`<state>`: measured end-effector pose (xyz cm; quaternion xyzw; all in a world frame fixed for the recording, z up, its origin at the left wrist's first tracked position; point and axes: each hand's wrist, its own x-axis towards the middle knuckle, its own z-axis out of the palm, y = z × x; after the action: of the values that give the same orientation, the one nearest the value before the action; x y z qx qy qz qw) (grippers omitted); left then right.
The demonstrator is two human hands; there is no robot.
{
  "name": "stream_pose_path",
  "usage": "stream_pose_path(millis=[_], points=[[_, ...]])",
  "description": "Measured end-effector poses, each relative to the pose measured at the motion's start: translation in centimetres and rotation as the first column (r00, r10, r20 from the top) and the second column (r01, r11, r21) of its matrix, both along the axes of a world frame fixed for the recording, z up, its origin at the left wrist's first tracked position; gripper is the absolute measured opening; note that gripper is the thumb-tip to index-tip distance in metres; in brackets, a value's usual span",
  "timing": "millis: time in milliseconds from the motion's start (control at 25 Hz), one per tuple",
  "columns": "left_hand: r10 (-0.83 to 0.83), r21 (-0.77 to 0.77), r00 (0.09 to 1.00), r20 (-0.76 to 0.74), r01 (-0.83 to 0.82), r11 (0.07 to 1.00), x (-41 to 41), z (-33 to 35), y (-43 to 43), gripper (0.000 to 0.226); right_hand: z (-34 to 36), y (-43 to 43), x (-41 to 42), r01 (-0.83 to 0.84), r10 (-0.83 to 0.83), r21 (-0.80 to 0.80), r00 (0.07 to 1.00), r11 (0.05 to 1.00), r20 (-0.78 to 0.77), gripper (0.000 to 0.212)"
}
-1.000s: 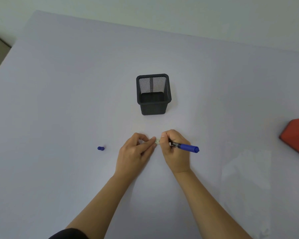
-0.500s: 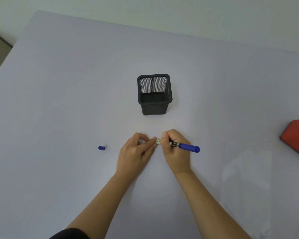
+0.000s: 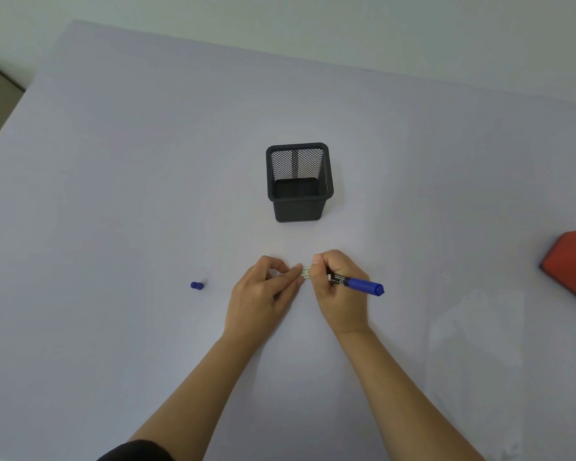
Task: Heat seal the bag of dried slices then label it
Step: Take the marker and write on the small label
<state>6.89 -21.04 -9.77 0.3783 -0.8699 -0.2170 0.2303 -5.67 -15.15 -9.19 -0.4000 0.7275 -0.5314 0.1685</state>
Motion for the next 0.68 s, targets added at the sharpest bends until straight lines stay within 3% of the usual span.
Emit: stream_pose_path(millis=[680], points=[[-0.001, 0.009, 1.000, -0.001, 0.001, 1.000, 0.01, -0.06, -0.05, 0.022, 0.05, -0.01, 0.04, 0.006, -0.006, -0.023, 1.000, 1.000, -0.004, 0.035]])
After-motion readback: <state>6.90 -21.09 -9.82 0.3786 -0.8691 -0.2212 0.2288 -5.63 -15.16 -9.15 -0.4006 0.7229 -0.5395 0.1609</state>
